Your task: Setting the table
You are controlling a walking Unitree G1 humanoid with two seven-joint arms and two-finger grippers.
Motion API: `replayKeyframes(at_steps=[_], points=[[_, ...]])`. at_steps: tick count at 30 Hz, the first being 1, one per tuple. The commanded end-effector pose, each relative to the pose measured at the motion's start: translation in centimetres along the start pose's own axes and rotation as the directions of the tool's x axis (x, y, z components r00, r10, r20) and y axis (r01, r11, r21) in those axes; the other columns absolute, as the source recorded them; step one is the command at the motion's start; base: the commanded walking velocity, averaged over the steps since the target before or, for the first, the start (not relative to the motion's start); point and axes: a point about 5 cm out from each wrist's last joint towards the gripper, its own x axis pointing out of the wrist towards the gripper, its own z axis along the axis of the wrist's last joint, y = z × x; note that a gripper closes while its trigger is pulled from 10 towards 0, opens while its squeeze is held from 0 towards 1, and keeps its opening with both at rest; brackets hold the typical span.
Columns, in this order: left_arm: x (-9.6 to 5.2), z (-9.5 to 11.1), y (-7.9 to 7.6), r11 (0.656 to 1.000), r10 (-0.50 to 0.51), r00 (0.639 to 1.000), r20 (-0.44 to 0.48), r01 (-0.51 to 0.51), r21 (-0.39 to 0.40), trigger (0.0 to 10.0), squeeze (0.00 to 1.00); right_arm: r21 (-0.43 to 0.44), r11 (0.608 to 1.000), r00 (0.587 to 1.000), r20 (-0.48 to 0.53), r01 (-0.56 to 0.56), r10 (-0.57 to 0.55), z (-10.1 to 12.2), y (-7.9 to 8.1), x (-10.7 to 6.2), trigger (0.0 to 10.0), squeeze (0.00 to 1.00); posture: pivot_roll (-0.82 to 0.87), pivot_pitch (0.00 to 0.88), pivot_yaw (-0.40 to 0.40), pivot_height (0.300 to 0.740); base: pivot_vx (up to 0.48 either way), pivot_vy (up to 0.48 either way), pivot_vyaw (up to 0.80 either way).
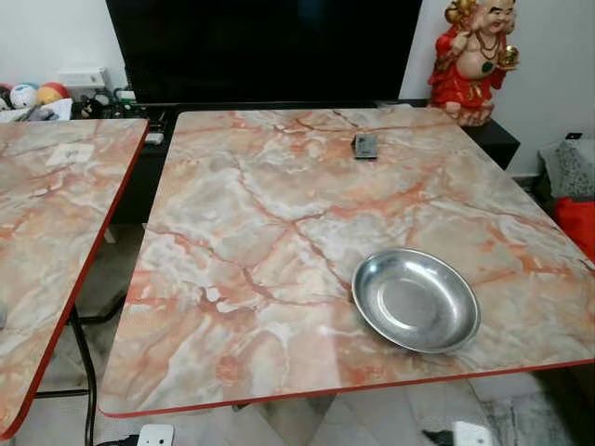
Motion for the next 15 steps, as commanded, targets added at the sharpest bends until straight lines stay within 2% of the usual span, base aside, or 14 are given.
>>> replayKeyframes(at_steps=[1,7,11,15], points=[[-0.25,-0.77,0.33,1.000,0.017,1.000,-0.024,-0.018,-0.019,10.0,0.00,-0.087,0.996,1.000,-0.012,-0.025,0.024,-0.82,-0.19,0.05,10.0,0.00,0.00,0.071,-0.035,0.740,0.000,0.000,0.00],[-0.32,-0.96,0.43,0.999,0.023,0.999,-0.029,-0.024,-0.043,10.0,0.00,-0.055,0.998,0.999,0.010,-0.033,0.033,-0.63,-0.04,0.26,10.0,0.00,0.00,0.068,-0.030,0.740,0.000,0.000,0.00],[-0.35,-1.05,0.42,0.998,0.023,0.999,-0.031,-0.025,-0.052,10.0,0.00,-0.082,0.996,0.999,0.029,-0.039,0.041,-0.31,0.08,0.39,10.0,0.00,0.00,0.065,-0.028,0.740,0.000,0.000,0.00],[-0.37,-1.13,0.31,0.998,0.020,0.999,-0.033,-0.022,-0.060,10.0,0.00,-0.106,0.993,0.996,0.055,-0.060,0.066,-0.05,0.46,0.44,10.0,0.00,0.01,0.060,-0.030,0.740,0.000,0.000,0.68]])
